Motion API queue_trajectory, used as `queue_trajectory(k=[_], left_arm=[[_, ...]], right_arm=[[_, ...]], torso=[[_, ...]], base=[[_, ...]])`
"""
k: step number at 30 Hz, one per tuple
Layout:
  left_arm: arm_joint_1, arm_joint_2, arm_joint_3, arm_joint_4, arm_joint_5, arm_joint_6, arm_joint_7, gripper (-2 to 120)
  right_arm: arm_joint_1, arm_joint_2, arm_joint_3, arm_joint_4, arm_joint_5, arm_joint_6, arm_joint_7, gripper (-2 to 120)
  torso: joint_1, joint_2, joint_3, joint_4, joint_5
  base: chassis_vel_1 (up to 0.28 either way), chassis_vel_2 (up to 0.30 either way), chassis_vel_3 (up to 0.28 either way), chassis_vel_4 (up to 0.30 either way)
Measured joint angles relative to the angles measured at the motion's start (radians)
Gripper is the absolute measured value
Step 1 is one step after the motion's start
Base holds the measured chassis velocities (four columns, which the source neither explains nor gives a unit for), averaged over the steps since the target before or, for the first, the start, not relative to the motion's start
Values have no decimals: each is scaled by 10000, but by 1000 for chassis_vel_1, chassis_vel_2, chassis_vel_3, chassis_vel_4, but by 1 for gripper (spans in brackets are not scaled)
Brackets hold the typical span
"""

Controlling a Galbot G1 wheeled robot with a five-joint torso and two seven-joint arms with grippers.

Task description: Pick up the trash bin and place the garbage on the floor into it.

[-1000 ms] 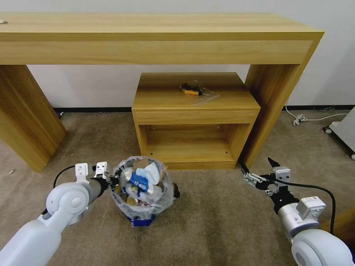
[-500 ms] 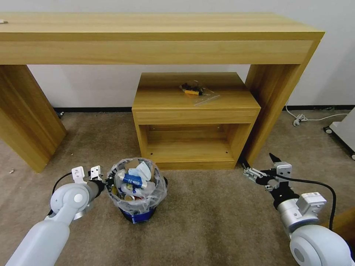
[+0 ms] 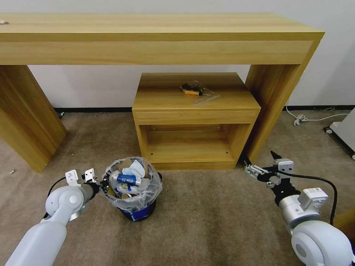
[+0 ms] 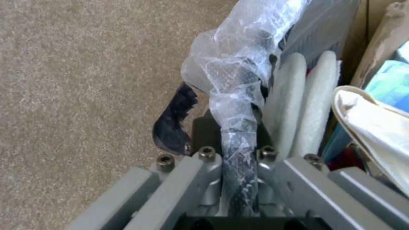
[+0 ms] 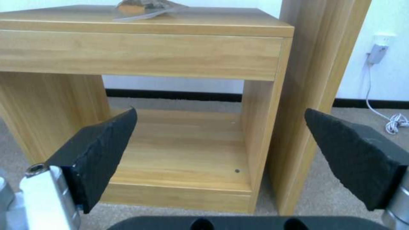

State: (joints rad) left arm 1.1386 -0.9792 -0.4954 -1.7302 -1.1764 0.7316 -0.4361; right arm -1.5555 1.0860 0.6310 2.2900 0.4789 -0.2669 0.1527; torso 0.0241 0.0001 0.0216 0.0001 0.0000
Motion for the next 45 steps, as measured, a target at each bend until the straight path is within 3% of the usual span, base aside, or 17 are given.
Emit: queue_trajectory(k=[5, 8, 10, 13, 17, 18, 20, 22, 26, 33, 36, 38, 40, 41, 43, 45], left_arm=[[8, 1, 60, -80, 35, 13, -12, 22], [76, 101, 98, -248, 119, 53, 37, 37], [89, 122, 99, -295, 119, 55, 43, 38], [138, 266, 83, -516, 113, 57, 68, 55], [207, 380, 15, -701, 84, 57, 71, 65], [267, 448, -41, -835, 12, 57, 73, 72], [301, 481, -84, -915, -38, 57, 73, 75], [432, 576, -267, -1211, -261, 55, 72, 88], [615, 678, -535, -1605, -639, 54, -8, 99], [1341, 989, -1617, -2388, -1354, 51, -76, 100], [1693, 1056, -2181, -2633, -1388, 49, 177, 100], [2135, 997, -2747, -2823, -838, -255, 1201, 100], [2696, 776, -3048, -2861, 1330, -1918, 3085, 100], [2696, 776, -3048, -2861, 1330, -1918, 3085, 100], [3264, 293, -3371, -3093, 3374, -3468, 4261, 100], [3868, -334, -3688, -3642, 4163, -4079, 4525, 100]], right_arm=[[9, -20, -4, -18, 20, -6, 15, 100], [71, -27, -17, -50, 59, -13, 26, 100], [84, -21, -28, -56, 62, -13, 26, 100], [103, 43, -102, -75, 62, -13, 30, 100], [93, 53, -111, -75, 61, -13, 34, 100], [95, 56, -111, -75, 64, -13, 37, 100], [100, 58, -111, -75, 69, -13, 41, 100], [120, 60, -135, -75, 87, -28, 54, 100], [180, 55, -218, -87, 116, -59, 73, 100], [315, 54, -241, -105, 258, -169, 173, 100], [310, 64, -167, -106, 271, -180, 181, 100], [222, 103, -80, -106, 251, -183, 177, 100], [-98, 180, 71, -46, 140, -151, 131, 100], [-98, 180, 71, -46, 140, -151, 131, 100], [-590, 331, 305, 102, -11, -13, 48, 100], [-1163, 647, 501, 242, -552, 397, -68, 100]], torso=[[0, -1, 1, -2, -6], [1, -1, 2, -3, -9], [0, -1, 3, -2, -9], [1, -1, 2, -3, -7], [1, -1, 2, -2, -4], [0, -1, 2, -2, -5], [1, -1, 2, -2, -5], [0, -1, 2, -2, -5], [1, -1, 2, -3, -5], [1, -1, 0, -3, -2], [1, -1, 0, -2, -5], [1, -1, -1, -2, 2], [1, -1, 0, -2, -5], [1, -1, 0, -2, -5], [1, -1, 0, -2, -3], [1, -1, -1, 0, -8]], base=[[0, 0, 0, 0], [0, 0, 0, 0], [0, 0, 0, 0], [0, 0, 0, 0], [0, 0, 0, 0], [0, 0, 0, 0], [0, 0, 0, 0], [0, 0, 0, 0], [0, 0, 0, 0], [0, 0, 0, 0], [0, 0, 0, 0], [0, 0, 0, 0], [0, 0, 0, 0], [0, 0, 0, 0], [0, 0, 0, 0], [0, 0, 0, 0]])
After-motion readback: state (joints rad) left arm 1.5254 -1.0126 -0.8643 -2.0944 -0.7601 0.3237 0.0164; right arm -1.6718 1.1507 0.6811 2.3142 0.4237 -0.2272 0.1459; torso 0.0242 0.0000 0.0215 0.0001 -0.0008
